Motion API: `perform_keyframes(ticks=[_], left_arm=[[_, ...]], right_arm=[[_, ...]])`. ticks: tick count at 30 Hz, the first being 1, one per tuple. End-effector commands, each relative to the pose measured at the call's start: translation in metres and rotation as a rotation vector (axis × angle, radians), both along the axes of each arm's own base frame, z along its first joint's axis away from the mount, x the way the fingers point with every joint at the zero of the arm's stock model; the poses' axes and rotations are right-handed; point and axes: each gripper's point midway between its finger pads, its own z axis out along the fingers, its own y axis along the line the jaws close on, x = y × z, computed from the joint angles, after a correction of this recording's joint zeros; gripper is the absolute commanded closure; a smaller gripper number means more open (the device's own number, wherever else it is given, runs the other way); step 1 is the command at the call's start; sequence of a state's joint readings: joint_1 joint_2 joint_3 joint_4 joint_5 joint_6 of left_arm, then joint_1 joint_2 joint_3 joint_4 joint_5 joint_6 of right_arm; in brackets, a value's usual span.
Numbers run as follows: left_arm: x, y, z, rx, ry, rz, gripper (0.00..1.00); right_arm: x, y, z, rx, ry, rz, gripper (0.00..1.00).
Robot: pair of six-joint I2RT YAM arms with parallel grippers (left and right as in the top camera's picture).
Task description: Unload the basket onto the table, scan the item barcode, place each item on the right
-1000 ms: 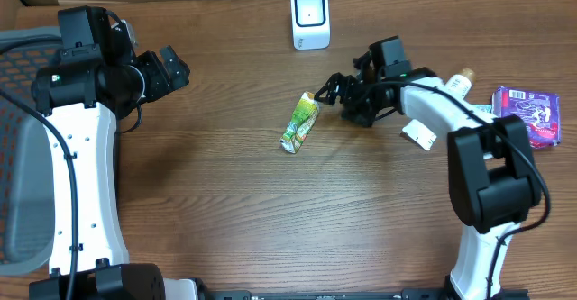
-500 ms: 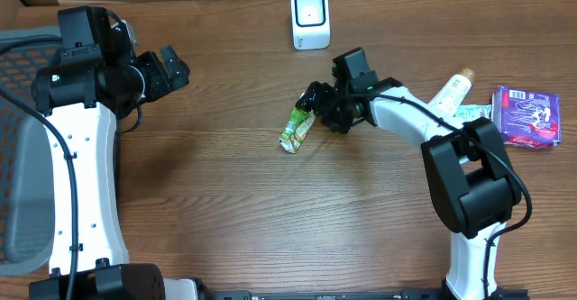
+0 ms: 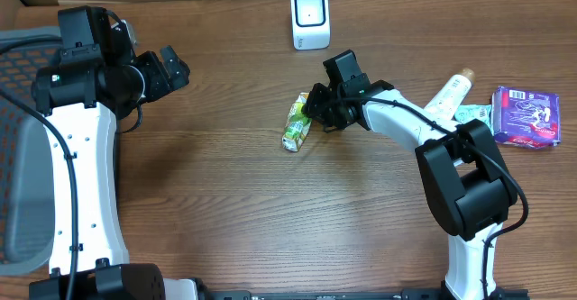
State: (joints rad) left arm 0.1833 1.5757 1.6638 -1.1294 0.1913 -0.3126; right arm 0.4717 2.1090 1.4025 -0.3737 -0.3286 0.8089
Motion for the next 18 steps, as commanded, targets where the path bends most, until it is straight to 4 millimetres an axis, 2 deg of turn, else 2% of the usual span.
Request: perform_keyframes(ticks=[1,5,10,15,18], left_arm=[[0.003,-0.003,0.001,-0.013,-0.004,-0.003,0.01],[0.003,-0.003,0.001,-0.013,-0.004,-0.003,0.0],[0.003,-0.003,0.001,-0.013,-0.004,-0.003,0.0],[0.003,-0.003,0.001,-0.013,-0.004,-0.003,0.0],[0.003,-0.003,0.001,-0.013,-0.004,-0.003,0.01]], right_arm=[[-0.007,0.0,-0.024,-0.042,0.006,0.063,0.95],[-0.005,0.006,-0.007,-0.029,-0.049,0.155,0.96],[-0.002,0.002,0.032,-0.135,-0.168,0.356,0.96],[-0.002,-0.04,0.06,-0.45,-0.171,0.458,0.96],[-0.002,-0.067,0.068,-0.668,-0.167,0.469,0.96]])
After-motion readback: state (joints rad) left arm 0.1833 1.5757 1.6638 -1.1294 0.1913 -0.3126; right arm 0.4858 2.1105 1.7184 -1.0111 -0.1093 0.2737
